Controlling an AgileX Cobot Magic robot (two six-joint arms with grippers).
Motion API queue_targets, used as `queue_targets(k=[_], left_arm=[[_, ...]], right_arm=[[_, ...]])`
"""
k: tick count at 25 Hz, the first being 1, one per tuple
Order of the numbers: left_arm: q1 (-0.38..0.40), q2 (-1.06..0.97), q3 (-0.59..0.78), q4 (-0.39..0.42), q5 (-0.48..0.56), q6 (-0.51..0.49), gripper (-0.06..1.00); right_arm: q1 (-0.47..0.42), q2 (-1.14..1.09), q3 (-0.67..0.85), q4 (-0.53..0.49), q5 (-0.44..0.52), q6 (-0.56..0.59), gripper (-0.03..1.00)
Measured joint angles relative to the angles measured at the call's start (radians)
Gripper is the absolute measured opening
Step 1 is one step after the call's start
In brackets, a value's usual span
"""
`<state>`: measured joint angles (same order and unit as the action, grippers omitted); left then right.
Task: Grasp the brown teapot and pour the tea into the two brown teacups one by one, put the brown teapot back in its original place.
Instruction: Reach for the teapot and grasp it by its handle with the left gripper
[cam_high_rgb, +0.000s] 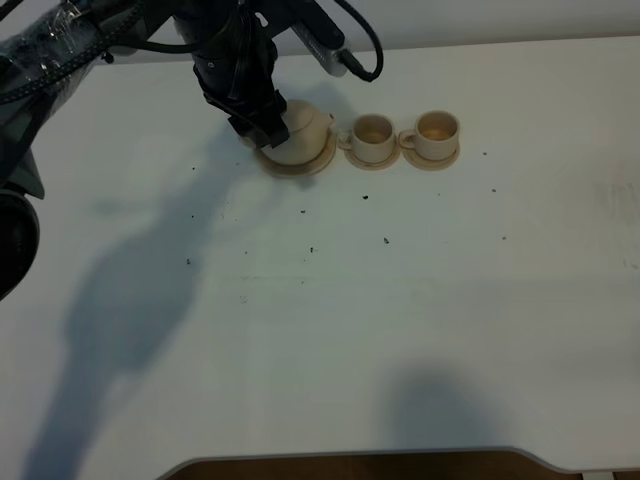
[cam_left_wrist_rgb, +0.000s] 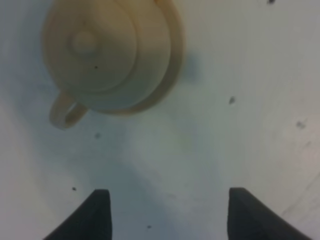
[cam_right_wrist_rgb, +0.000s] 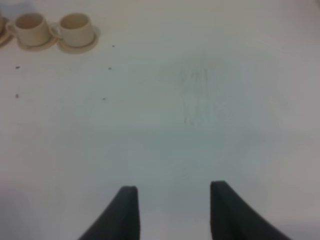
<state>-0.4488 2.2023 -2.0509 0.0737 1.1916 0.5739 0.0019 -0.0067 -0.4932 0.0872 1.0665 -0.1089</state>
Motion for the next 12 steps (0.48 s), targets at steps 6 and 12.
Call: queue_targets(k=[6,12], left_arm=[[0.022,0.012,0.0,0.0,0.0,0.14,0.5],[0.103,0.046,0.0,-0.001,-0.014,0.222,0.47]], right_arm=[[0.0,0.0,0.0,0.0,0.0,0.0,0.36],[0.0,0.0,0.0,0.0,0.0,0.0,0.36]])
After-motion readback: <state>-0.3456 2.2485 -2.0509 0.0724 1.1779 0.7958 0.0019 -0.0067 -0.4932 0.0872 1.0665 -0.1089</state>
